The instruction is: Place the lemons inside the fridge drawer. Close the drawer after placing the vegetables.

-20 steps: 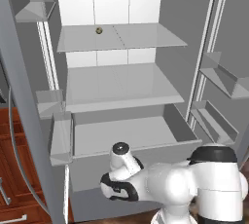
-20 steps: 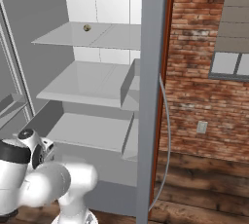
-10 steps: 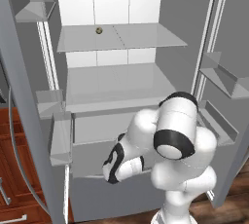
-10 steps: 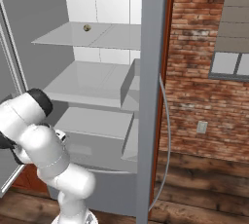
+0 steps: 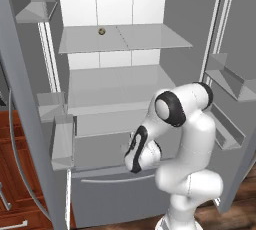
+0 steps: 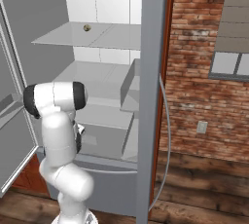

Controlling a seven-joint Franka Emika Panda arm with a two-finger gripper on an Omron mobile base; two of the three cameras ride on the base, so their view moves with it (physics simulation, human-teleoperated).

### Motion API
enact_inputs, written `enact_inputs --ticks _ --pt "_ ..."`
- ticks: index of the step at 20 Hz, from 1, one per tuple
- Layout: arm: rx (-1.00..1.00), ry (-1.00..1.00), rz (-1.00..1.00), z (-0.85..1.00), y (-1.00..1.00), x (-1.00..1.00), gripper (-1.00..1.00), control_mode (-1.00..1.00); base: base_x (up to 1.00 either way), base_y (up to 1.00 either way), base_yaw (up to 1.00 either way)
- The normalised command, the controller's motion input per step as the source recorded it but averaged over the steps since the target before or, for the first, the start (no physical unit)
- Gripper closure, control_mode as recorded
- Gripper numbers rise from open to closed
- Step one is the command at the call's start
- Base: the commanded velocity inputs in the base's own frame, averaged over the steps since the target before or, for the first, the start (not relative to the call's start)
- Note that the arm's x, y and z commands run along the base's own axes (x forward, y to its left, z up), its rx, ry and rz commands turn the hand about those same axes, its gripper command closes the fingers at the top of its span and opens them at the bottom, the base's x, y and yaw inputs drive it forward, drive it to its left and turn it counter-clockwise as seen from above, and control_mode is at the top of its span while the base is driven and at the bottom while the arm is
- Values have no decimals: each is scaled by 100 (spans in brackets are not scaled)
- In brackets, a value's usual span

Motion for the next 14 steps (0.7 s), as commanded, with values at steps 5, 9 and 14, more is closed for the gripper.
enact_inputs --ticks 5,9,14 --pt "0 0 0 25 8 63 -100 -100 0 0 0" --pt "-1 0 0 16 23 55 -100 -100 0 0 0" --pt "-2 0 0 2 23 54 -100 -100 0 0 0"
